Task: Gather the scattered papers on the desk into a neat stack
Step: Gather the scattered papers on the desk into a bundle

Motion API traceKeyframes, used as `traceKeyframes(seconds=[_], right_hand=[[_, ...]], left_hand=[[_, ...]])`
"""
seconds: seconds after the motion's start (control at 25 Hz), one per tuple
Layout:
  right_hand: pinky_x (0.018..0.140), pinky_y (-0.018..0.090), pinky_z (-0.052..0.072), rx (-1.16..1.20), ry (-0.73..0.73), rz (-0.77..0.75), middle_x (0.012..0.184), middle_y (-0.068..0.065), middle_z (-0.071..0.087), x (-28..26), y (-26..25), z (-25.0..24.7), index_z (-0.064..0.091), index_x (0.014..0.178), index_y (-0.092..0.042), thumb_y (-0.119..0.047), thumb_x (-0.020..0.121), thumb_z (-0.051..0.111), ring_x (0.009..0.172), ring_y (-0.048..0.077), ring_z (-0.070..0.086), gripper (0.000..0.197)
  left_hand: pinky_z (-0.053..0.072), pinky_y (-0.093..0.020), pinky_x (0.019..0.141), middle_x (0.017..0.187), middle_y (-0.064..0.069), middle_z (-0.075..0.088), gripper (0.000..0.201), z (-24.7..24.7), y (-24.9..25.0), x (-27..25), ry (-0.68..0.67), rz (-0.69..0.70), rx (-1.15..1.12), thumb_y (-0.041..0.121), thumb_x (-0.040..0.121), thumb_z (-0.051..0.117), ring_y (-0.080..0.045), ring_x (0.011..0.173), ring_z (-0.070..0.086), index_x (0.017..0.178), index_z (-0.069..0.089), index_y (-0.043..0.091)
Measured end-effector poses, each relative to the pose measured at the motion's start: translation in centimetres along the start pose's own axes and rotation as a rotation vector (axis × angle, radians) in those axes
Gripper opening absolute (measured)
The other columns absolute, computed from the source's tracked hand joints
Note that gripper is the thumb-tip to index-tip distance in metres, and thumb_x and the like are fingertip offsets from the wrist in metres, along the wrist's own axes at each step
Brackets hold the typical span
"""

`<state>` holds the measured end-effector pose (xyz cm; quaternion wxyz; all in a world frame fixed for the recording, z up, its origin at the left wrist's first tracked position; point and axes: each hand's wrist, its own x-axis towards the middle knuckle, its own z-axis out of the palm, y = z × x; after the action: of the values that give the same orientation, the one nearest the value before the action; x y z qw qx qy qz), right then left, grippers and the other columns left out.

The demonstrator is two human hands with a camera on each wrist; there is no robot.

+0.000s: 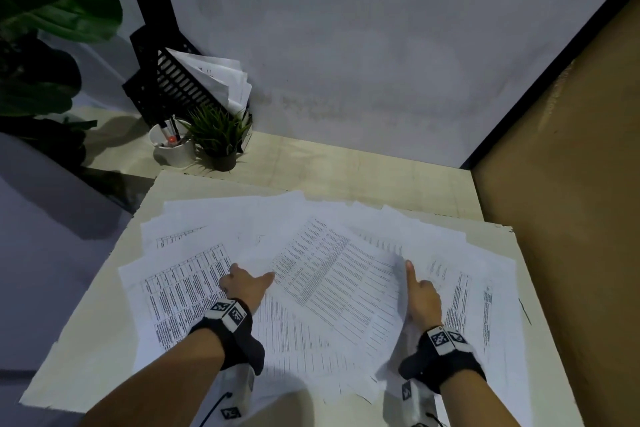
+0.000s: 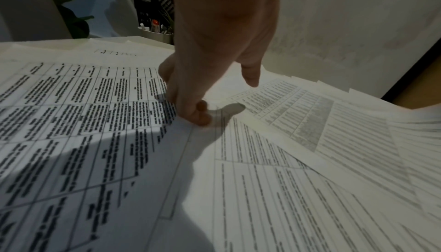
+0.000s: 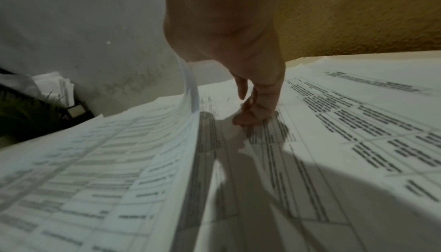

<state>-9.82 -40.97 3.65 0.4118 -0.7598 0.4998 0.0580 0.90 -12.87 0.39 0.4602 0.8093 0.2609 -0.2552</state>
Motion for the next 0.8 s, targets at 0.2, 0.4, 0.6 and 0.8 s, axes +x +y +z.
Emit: traceKeyframes(seconds=[0.2, 0.4, 0.6, 0.8], right_hand=[[0.070, 0.033, 0.040, 0.059, 0.014, -0.060, 0.070, 0.011, 0.058, -0.7, -0.9, 1.1, 0.053, 0.063, -0.004, -0.087, 0.063, 0.002, 0.062, 0.020, 0.050, 0.097], [0.081, 0.036, 0.046, 0.044, -0.079, -0.061, 0.102, 0.018, 0.060, 0.0, -1.0, 1.5, 0.051, 0.106, 0.004, -0.055, 0.084, 0.051, 0.092, 0.028, 0.057, 0.063], [0.074, 0.036, 0.051, -0.127, 0.052, 0.049, 0.091, 0.016, 0.062, -1.5, 0.7, 1.0, 0.055, 0.092, 0.000, -0.009, 0.087, 0.051, 0.079, 0.029, 0.057, 0.011], [0.090, 0.046, 0.049, -0.265, 0.020, 0.175, 0.117, 0.020, 0.052, -3.7, 3.1, 0.2, 0.038, 0.128, 0.001, -0.039, 0.068, 0.074, 0.107, 0.033, 0.053, 0.080]], left_hand=[[0.037, -0.048, 0.105, 0.144, -0.018, 0.030, 0.077, 0.0, 0.1, 0.6, -0.017, -0.039, 0.019, 0.049, 0.067, 0.068, -0.040, 0.127, 0.038, 0.132, 0.044, 0.014], [0.041, -0.046, 0.104, 0.143, -0.015, 0.036, 0.082, 1.0, 0.3, 0.3, -0.110, -0.012, -0.081, 0.051, 0.052, 0.074, -0.034, 0.121, 0.048, 0.123, 0.054, 0.014], [0.032, -0.050, 0.109, 0.151, -0.017, 0.003, 0.097, 1.2, 0.4, 0.2, -0.040, -0.006, -0.090, 0.030, 0.073, 0.073, -0.037, 0.137, 0.023, 0.144, 0.011, 0.009], [0.024, -0.052, 0.112, 0.151, -0.021, 0.015, 0.091, 0.6, -0.1, 0.0, 0.027, 0.046, 0.104, 0.036, 0.075, 0.070, -0.040, 0.138, 0.017, 0.143, 0.018, 0.004]])
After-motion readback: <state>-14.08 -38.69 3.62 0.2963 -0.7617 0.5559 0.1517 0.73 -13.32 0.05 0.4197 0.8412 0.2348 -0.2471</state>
